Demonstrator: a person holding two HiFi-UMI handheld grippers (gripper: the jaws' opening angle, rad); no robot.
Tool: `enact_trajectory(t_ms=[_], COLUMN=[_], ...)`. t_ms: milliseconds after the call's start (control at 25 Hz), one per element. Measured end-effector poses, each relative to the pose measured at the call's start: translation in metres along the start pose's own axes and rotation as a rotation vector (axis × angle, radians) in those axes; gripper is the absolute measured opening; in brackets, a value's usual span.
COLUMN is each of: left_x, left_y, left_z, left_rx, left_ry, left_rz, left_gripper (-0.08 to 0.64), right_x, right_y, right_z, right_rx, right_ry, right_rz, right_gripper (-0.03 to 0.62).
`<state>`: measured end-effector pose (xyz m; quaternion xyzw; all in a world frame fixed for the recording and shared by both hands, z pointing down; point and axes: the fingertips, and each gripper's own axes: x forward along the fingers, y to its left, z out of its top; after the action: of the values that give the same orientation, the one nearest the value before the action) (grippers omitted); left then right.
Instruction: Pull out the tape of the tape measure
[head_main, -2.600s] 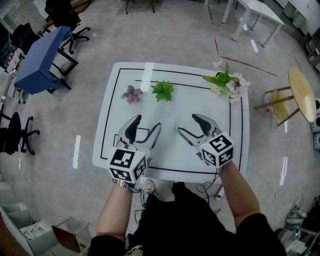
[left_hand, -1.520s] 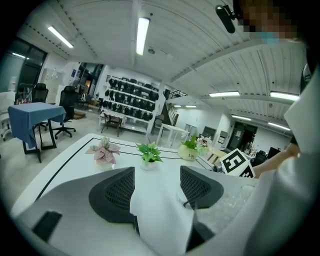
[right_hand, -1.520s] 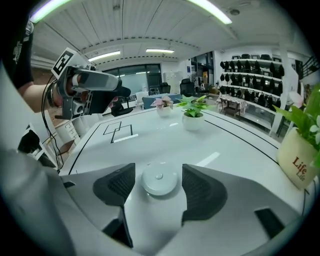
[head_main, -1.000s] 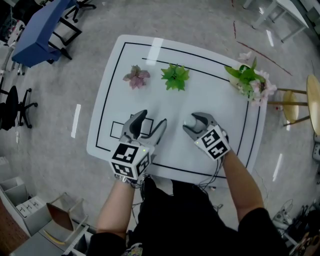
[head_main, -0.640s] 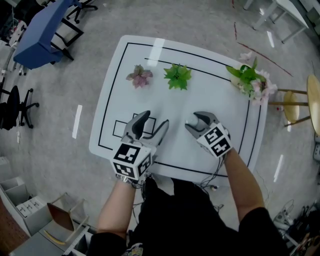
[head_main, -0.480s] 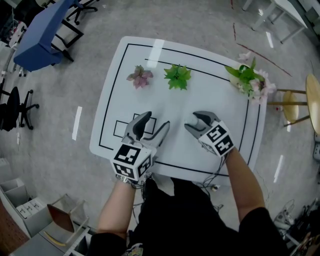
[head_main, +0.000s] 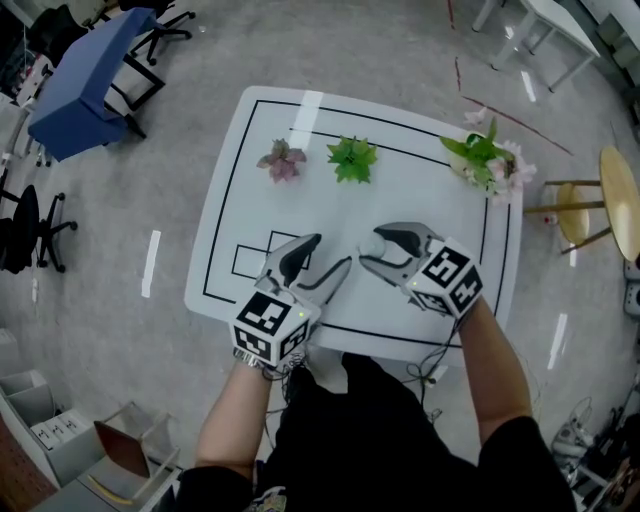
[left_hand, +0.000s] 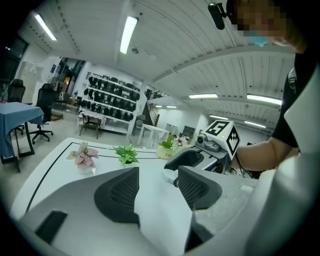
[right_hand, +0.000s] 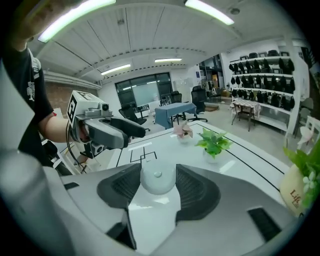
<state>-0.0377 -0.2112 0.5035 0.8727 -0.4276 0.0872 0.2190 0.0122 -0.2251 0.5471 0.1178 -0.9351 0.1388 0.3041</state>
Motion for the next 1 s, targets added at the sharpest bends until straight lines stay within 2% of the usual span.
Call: enact_trajectory(t_ms=[240, 440, 640, 1000], left_x=[-0.013, -0.026, -0.040, -0.065], left_y=[-0.021, -0.031, -0.042, -0.072], left_z=[0.006, 0.011, 0.012, 0.006], left_rx=[0.030, 0.068, 0.117, 0.158], left_ry=[0.004, 0.008, 0.024, 0.084], left_rz=[-0.101, -0.153, -0.219, -0.460], left_gripper=[0.233, 0.196, 0.190, 0.147], right_x=[-0.014, -0.021, -0.027, -0.038], right_y=[0.030, 0.053, 0.072, 0.111], right_z=[0.027, 0.039, 0.047, 0.051], right_rx=[-0.089, -0.140, -0.184, -0.314], right_ry=[-0.021, -0.027, -0.037, -0.012], right_rz=[0.027, 0.049, 0.055, 0.097], right_gripper=[0.221, 0.221, 0.221, 0.219])
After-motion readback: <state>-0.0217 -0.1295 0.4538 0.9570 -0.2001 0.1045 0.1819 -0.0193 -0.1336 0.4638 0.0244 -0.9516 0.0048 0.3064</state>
